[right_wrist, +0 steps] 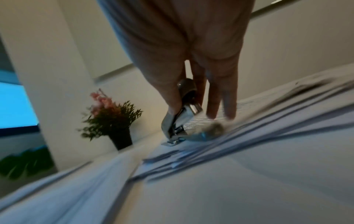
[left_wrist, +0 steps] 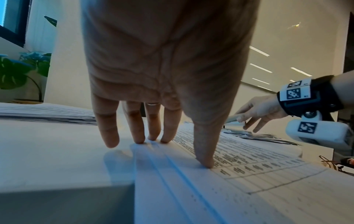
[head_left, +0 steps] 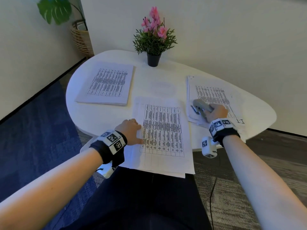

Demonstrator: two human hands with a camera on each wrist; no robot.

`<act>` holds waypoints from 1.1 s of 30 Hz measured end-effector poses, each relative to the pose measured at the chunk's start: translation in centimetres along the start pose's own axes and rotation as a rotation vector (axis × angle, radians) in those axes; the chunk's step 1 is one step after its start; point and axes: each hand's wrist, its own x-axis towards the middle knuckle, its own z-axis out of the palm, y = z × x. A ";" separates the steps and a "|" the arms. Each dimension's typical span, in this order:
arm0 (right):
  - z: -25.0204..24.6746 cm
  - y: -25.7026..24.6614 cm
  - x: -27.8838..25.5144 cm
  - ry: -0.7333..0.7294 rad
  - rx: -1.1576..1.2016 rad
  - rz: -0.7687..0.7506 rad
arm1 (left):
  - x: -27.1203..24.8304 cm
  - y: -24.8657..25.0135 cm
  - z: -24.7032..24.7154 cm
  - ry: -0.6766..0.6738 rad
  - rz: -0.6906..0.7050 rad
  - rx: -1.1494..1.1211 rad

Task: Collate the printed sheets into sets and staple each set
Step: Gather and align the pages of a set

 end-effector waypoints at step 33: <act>-2.4 -9.4 -6.2 -0.304 0.959 -0.077 | -0.1 0.0 -5.5 0.377 -0.176 -0.861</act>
